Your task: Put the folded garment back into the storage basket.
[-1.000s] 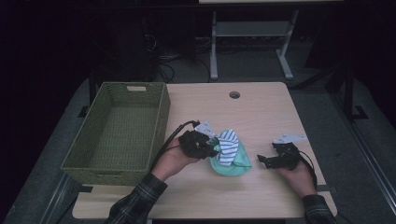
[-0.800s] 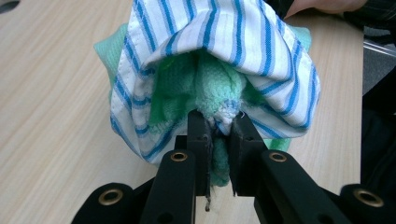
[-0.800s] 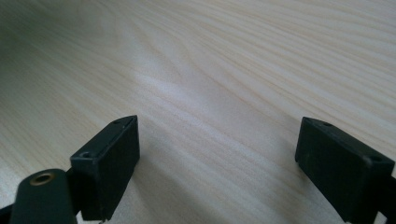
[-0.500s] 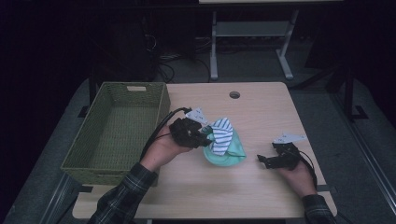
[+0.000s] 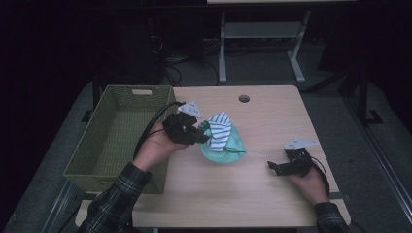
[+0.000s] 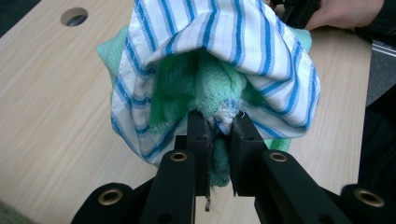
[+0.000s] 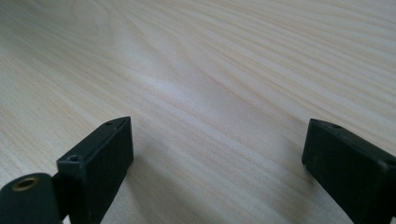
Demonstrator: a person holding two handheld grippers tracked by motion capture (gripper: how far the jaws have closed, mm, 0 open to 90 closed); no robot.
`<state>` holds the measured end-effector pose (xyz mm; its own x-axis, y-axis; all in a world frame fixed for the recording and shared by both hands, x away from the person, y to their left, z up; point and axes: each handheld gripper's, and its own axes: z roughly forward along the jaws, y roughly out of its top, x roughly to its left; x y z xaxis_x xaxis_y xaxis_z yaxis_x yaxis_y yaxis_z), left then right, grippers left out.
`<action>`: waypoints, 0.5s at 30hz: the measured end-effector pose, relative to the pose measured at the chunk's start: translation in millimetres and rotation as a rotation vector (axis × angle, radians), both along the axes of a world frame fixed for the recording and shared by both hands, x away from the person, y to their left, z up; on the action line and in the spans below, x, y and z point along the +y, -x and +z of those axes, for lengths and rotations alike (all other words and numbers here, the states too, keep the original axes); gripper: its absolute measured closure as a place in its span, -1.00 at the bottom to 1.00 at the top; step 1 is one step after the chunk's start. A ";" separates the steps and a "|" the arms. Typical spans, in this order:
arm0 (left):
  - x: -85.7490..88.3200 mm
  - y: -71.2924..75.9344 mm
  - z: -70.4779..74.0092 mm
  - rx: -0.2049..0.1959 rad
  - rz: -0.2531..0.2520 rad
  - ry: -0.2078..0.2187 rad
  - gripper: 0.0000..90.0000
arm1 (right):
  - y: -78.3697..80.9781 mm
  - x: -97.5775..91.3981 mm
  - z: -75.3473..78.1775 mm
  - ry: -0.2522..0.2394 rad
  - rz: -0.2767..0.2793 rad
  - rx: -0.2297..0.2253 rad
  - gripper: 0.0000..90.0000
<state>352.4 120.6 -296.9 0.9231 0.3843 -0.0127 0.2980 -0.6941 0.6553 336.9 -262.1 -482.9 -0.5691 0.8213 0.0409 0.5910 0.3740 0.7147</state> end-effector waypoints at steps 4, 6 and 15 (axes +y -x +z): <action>10.9 -2.4 4.4 -0.010 0.028 -0.003 0.78 | 0.0 0.0 0.0 0.000 0.000 0.000 -0.81; 17.2 -3.2 7.1 -0.010 0.044 -0.003 0.78 | 0.0 0.0 0.0 0.000 0.000 0.000 -0.81; 49.5 -5.4 15.3 -0.033 0.128 0.002 0.78 | 0.0 0.0 0.0 0.000 0.000 0.000 -0.81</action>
<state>357.8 170.1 -281.6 0.8663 0.4993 0.0155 0.3629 -0.6502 0.6675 336.9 -262.1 -482.9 -0.5693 0.8211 0.0407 0.5907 0.3741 0.7149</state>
